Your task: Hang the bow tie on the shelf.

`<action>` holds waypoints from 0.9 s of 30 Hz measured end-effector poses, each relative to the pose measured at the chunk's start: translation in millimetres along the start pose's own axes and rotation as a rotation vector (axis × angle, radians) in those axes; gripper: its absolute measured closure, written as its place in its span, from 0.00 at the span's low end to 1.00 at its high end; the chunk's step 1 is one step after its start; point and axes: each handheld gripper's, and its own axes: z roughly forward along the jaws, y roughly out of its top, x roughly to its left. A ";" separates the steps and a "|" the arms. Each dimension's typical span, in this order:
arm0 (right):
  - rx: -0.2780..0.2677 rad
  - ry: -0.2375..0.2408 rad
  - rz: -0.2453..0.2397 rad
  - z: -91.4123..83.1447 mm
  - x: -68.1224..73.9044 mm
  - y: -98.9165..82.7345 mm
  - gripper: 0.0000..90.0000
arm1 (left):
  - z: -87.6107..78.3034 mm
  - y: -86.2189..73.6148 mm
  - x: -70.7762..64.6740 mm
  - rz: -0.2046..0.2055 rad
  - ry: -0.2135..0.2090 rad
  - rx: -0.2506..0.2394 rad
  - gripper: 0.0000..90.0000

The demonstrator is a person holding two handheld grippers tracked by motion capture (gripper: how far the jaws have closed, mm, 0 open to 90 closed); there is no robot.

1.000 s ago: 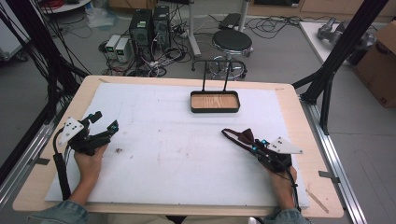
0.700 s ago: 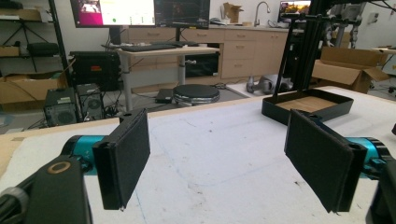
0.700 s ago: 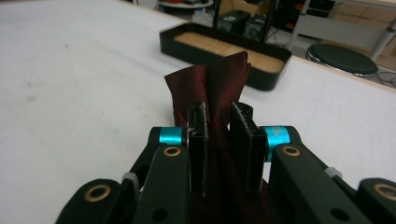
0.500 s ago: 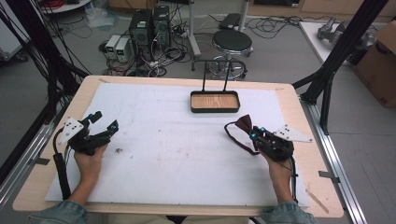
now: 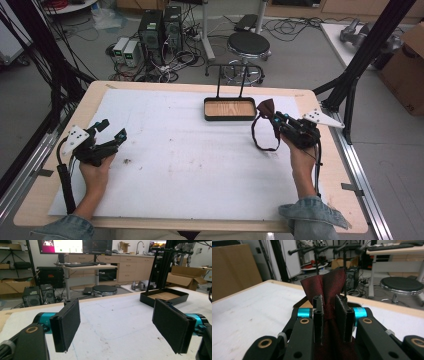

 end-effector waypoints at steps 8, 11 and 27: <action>-0.007 -0.009 -0.013 20.6 -8.5 23.9 0.86 | -0.1 0.0 0.6 0.001 -0.001 0.003 0.25; -0.016 -0.012 -0.024 26.6 -8.9 32.3 0.86 | 0.0 -0.1 0.7 -0.001 -0.001 0.003 0.25; -0.053 -0.011 -0.006 59.0 -15.8 58.4 0.86 | 0.4 -0.1 0.7 -0.001 -0.006 0.003 0.25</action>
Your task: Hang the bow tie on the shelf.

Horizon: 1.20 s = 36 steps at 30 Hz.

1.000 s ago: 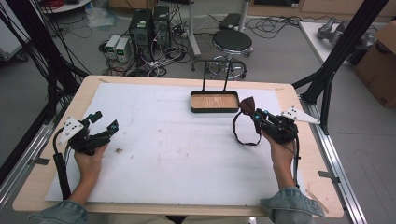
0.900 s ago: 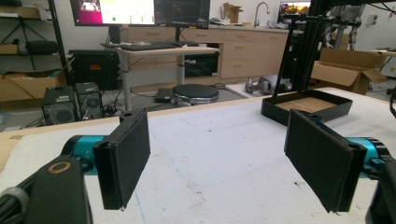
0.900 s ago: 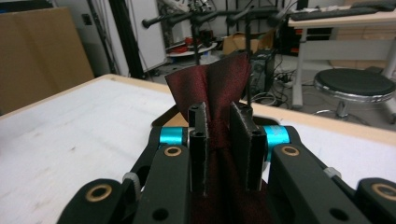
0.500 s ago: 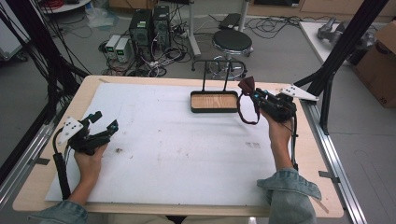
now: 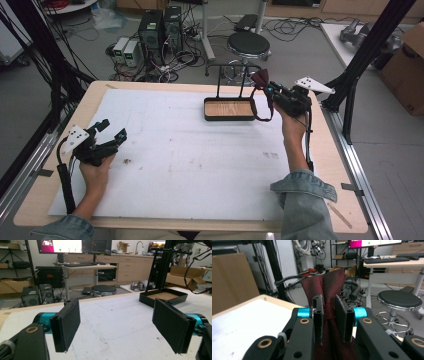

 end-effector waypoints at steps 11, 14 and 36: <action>-0.025 -0.001 0.022 15.7 -2.5 9.4 0.86 | 0.0 0.0 0.0 -0.002 -0.004 0.000 0.25; -0.040 -0.015 0.046 18.1 -8.2 7.1 0.86 | 0.0 -0.1 0.0 -0.005 -0.008 -0.002 0.25; -0.029 -0.059 0.087 32.6 -23.2 7.3 0.86 | 0.4 -0.5 0.5 -0.019 -0.016 -0.005 0.25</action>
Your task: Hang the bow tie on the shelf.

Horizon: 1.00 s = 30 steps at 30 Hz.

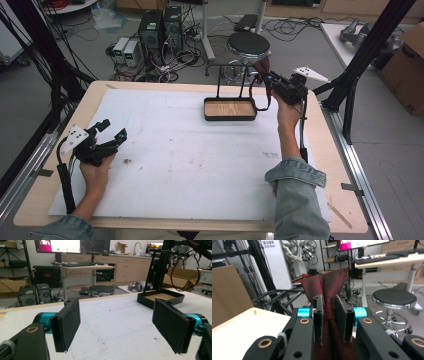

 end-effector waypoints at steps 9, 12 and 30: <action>0.008 -0.046 0.042 1.6 -15.5 -5.9 0.86 | 0.0 0.0 0.0 0.000 0.003 -0.001 0.25; 0.017 -0.049 0.048 3.9 -17.7 -8.5 0.86 | -0.1 0.0 0.3 -0.003 0.004 -0.001 0.25; 0.076 -0.063 0.085 7.3 -26.7 -16.9 0.84 | 0.0 -0.2 0.5 -0.005 0.001 0.000 0.25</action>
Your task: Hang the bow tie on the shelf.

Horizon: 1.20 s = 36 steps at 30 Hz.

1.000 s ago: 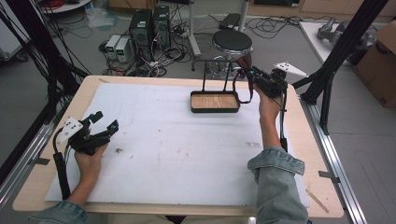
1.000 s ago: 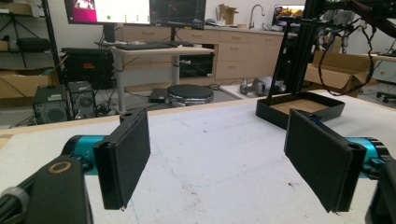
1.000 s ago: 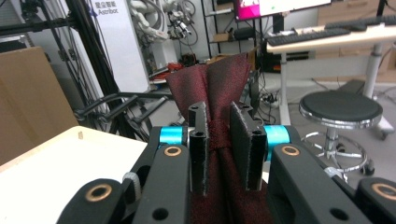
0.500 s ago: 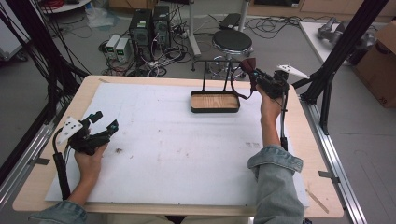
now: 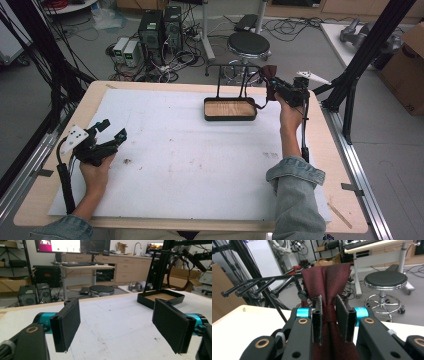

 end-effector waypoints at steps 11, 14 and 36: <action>-0.004 0.003 -0.002 -4.4 0.3 1.5 0.72 | -0.1 0.0 0.0 0.000 -0.001 0.000 0.25; -0.019 -0.007 -0.019 -10.4 1.5 4.6 0.66 | 0.0 0.0 -0.1 0.001 0.001 -0.001 0.25; -0.078 0.001 -0.086 -49.2 8.8 18.3 0.34 | 0.1 -0.1 0.7 0.005 0.004 0.000 0.25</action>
